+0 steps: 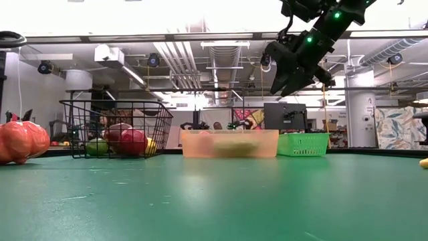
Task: Sort produce into baskets
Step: Put the purple eggplant into the green basket
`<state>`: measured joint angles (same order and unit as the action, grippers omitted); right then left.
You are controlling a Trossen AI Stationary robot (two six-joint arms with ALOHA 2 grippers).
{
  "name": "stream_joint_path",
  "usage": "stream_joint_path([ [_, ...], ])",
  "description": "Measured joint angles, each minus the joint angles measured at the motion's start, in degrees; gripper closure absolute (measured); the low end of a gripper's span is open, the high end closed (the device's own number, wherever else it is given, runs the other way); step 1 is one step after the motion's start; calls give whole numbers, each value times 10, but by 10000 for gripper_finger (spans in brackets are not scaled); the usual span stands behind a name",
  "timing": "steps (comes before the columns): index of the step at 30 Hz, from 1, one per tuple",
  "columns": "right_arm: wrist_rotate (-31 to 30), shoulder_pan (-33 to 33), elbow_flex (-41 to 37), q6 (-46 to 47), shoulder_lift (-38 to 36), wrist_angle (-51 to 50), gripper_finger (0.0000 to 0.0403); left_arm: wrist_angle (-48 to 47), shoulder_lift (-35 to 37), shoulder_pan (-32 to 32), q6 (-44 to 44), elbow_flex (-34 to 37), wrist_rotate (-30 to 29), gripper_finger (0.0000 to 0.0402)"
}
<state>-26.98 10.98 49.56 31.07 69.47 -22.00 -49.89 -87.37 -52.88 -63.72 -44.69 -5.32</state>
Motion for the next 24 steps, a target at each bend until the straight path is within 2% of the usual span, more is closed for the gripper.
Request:
stream_joint_path([
  [6,0,0,0,0,0,0,225,1,0,0,0,1,-4,324],
  [10,0,0,0,0,0,0,225,-1,1,0,3,-14,-51,338],
  [12,0,0,0,0,0,0,225,-12,3,0,6,-30,-105,336],
  [17,0,-1,0,-2,0,16,225,-26,16,0,26,-79,-298,328],
  [22,0,-20,0,-24,0,61,225,-23,45,0,103,-127,-489,327],
  [24,0,-34,0,-48,0,90,225,-20,59,0,139,-143,-549,328],
])
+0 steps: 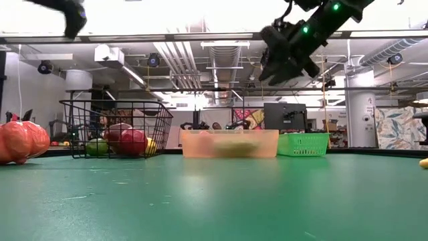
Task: Sort produce into baskets
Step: Put the purple eggplant into the green basket
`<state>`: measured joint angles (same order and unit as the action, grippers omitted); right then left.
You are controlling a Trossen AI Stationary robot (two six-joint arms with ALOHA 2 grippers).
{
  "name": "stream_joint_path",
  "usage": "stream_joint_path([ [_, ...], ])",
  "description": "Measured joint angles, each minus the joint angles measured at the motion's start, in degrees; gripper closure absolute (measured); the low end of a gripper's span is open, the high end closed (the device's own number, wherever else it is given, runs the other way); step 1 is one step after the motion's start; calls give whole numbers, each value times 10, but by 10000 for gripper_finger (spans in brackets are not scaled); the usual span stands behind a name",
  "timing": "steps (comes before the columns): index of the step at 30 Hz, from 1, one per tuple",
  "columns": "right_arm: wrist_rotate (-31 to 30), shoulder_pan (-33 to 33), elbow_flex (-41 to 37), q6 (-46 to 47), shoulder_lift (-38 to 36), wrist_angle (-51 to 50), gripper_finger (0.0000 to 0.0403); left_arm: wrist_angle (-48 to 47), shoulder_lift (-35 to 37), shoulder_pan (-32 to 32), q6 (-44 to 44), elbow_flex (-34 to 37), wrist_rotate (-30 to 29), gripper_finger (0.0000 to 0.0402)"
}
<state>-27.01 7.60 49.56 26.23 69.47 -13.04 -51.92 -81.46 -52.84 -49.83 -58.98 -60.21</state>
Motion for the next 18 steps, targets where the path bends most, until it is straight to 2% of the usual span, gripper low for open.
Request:
stream_joint_path([
  [2,0,-16,0,-30,0,29,225,16,14,0,43,-12,-36,329],
  [5,1,-41,0,-70,0,74,225,75,40,5,122,-22,-43,331],
  [11,1,-65,0,-113,0,124,225,261,77,33,313,-16,98,332],
  [15,2,-73,0,-131,0,124,225,385,76,49,454,5,136,332],
  [18,3,-83,0,-145,0,126,225,485,77,74,526,42,171,333],
])
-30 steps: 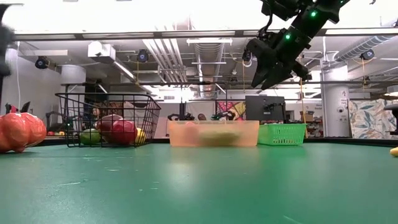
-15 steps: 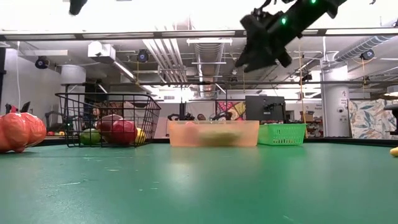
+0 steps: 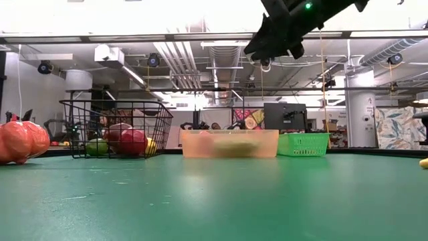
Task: Sort produce into baskets
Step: Put the purple eggplant into the green basket
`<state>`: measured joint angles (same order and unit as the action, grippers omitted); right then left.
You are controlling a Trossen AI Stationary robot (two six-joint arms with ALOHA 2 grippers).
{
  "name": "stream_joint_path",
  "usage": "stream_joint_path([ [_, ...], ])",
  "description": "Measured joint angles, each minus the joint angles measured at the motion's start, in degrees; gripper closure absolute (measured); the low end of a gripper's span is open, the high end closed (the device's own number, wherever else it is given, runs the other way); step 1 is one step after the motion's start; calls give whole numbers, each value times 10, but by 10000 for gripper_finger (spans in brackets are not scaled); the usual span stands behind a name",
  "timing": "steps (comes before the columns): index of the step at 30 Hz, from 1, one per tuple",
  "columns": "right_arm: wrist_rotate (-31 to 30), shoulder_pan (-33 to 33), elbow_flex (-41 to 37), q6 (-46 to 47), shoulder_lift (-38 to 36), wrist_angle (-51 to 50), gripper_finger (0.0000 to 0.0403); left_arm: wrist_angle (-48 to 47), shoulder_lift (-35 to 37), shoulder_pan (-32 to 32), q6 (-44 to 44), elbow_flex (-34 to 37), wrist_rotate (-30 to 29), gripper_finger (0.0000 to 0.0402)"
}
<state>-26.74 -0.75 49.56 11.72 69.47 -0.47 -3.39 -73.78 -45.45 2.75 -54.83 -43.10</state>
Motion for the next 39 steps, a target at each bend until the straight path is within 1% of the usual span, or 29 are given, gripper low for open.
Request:
stream_joint_path([
  [3,2,-13,0,-19,0,7,225,121,0,33,41,54,48,333],
  [5,12,-25,0,-39,0,17,225,210,0,55,54,95,68,333],
  [9,96,-51,0,-92,1,48,225,405,0,93,53,175,68,333],
  [11,134,-67,0,-116,11,82,225,490,0,107,41,208,66,333],
  [14,137,-89,0,-144,41,146,225,582,-2,123,18,242,67,333],
  [18,137,-101,0,-181,97,254,225,600,-3,134,-8,258,56,333],
  [21,138,-101,13,-185,132,289,225,600,-3,135,-10,258,36,332],
  [24,159,-100,38,-185,159,292,225,600,-3,136,-13,261,26,332],
  [27,184,-100,67,-188,186,289,225,600,-3,136,-17,264,3,332],
  [32,195,-100,125,-204,228,268,222,600,-4,137,-18,267,-5,332],
  [35,195,-100,161,-211,252,238,207,599,-4,137,-20,268,-5,332],
  [39,195,-100,197,-222,277,218,177,599,-4,137,-22,268,-5,332],
])
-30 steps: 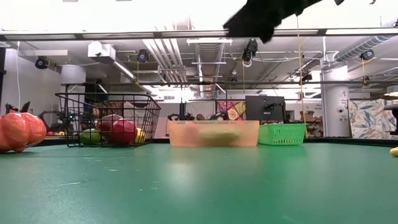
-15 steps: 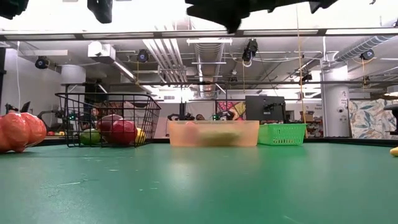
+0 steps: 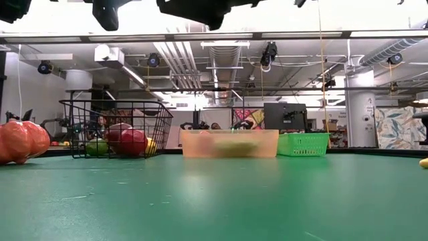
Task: Sort produce into baskets
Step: Put the purple eggplant into the green basket
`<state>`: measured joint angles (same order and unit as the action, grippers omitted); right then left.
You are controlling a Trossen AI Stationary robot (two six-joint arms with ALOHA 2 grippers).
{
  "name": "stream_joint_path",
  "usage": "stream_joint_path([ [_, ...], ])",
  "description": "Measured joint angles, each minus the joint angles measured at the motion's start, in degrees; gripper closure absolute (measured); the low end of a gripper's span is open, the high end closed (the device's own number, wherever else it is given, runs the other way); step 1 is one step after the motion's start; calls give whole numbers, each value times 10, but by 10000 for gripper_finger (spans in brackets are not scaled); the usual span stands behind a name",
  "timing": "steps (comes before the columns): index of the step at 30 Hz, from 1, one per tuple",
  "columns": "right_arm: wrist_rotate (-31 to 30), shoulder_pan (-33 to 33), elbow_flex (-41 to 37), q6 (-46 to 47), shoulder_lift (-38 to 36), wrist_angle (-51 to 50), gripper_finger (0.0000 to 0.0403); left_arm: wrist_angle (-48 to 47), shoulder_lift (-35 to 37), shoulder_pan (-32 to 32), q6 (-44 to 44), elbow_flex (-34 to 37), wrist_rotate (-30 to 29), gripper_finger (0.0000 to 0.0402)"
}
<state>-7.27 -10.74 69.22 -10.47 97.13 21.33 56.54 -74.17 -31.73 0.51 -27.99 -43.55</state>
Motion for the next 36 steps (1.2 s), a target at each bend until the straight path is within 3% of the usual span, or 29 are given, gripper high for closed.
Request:
stream_joint_path([
  [5,0,0,19,-11,13,-22,154,-1,0,0,-2,0,0,332],
  [9,-1,0,20,-11,9,-18,160,-5,0,0,-2,0,0,332],
  [16,-2,0,23,-11,7,-18,210,-5,0,0,-2,1,0,332],
  [29,-4,0,24,-20,7,-27,348,-10,0,0,-6,1,-1,332],
  [33,-6,1,24,-21,7,-29,360,-11,0,-1,-22,1,-19,325],
  [36,-5,1,25,-12,7,-38,356,-16,0,-1,-23,1,-20,298],
])
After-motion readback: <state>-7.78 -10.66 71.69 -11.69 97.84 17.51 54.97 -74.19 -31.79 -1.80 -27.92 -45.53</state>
